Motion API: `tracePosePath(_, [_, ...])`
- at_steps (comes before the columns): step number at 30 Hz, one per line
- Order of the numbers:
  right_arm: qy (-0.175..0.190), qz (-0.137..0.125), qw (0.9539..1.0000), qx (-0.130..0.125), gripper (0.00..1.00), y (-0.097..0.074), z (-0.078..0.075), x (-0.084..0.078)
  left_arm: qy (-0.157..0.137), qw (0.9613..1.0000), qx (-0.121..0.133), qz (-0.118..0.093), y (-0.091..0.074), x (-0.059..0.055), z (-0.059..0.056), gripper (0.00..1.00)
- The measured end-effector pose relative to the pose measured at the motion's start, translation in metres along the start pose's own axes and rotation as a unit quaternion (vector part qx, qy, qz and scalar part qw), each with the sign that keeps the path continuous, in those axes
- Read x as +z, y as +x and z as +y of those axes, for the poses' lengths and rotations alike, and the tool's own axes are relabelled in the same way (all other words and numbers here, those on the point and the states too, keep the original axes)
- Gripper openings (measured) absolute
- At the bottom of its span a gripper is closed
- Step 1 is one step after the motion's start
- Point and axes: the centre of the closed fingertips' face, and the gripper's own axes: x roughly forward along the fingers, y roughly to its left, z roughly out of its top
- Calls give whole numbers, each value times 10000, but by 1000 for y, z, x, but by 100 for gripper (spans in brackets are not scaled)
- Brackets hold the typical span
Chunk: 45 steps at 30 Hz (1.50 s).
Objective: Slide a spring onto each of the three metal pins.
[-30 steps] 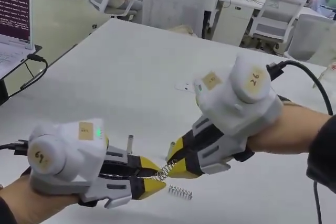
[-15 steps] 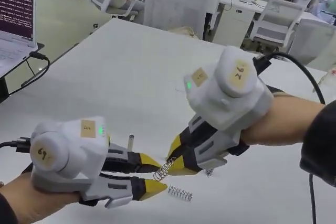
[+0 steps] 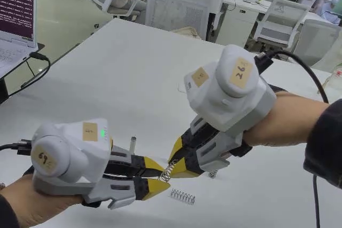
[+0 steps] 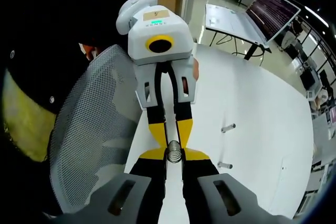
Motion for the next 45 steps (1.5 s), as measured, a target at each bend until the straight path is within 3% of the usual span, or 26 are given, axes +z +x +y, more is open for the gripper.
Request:
tracePosePath(18, [-50,64,10000,20,7,2,-3,2,-32,10000,-2,23,3,-1,2,3])
tracePosePath(22, [-51,112,9999,-7,7,2,-6,0,-150,9999,16,54,2,-2,3,14])
tracePosePath(25, [-29,133,9999,-25,7,1,-7,-3,-234,9997,27,18,-3,-2,5,14])
tracePosePath(37, [84,183,9998,-96,7,-2,-18,-12,-435,9985,343,35,-20,-15,13,23])
tracePosePath(45, [146,210,9995,-191,7,-5,-29,-16,-624,9959,652,58,-30,-24,21,38])
